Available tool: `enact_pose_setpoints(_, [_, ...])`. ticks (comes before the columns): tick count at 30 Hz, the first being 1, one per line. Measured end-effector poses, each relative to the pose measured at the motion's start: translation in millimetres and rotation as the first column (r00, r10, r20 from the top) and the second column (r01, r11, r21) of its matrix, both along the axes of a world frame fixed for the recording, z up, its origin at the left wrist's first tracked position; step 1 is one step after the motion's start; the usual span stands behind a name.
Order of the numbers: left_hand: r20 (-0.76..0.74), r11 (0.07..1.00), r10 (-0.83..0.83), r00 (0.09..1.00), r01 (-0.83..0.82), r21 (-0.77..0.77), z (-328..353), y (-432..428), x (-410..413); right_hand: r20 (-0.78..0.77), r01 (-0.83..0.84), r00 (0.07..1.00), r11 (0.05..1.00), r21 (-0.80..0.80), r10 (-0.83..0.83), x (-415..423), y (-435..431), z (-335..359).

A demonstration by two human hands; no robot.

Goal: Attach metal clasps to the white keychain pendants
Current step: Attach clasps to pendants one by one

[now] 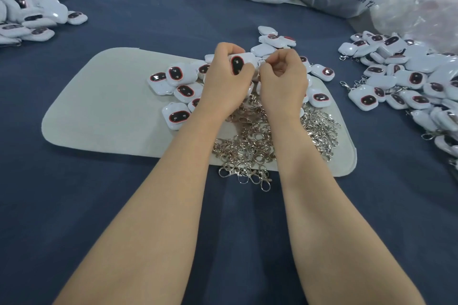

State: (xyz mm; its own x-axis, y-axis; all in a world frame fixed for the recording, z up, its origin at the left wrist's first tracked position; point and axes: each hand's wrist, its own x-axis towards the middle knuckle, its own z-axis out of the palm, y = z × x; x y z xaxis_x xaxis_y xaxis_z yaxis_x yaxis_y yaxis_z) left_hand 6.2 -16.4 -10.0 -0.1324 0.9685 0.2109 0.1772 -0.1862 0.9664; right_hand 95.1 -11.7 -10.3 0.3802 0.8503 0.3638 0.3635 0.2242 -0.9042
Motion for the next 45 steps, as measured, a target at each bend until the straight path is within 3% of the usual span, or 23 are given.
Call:
enact_pose_setpoints(14, [-0.018, 0.998, 0.059, 0.998, -0.059, -0.007, 1.0, 0.4, 0.2, 0.095, -0.03, 0.995, 0.999, 0.039, 0.026, -3.5, 2.9, -5.6])
enact_pose_setpoints(26, [-0.056, 0.996, 0.082, 0.995, -0.081, 0.022, -0.2, -0.1, 1.1, 0.278, -0.031, 0.961, 0.998, 0.057, 0.014, -5.2, 2.6, -9.7])
enact_pose_setpoints(34, [-0.216, 0.984, 0.123, 0.969, -0.091, 0.155, -1.5, -1.2, 1.0, 0.302, -0.062, 0.952, 0.997, 0.038, 0.048, -4.5, 2.0, -11.1])
enact_pose_setpoints(37, [-0.123, 0.985, 0.139, 0.983, -0.125, 0.118, 1.2, -0.4, 0.5, 0.239, -0.061, 0.97, 0.997, 0.055, 0.046, -5.8, 1.4, -9.3])
enact_pose_setpoints(40, [0.16, 0.989, 0.147, 0.976, -0.141, -0.049, 5.5, 3.4, -2.0, 0.162, -0.092, 0.984, 0.993, 0.068, 0.08, -8.0, 0.2, -6.0])
enact_pose_setpoints(42, [0.383, 0.982, 0.152, 0.911, -0.094, -0.167, 7.3, 4.5, -3.7, 0.123, -0.135, 0.984, 0.989, 0.052, 0.128, -9.1, -0.5, -4.6])
enact_pose_setpoints(45, [0.56, 0.964, 0.16, 0.813, -0.006, -0.266, 8.5, 5.7, -6.1, 0.094, -0.139, 0.987, 0.988, 0.06, 0.133, -10.2, -0.9, -3.1])
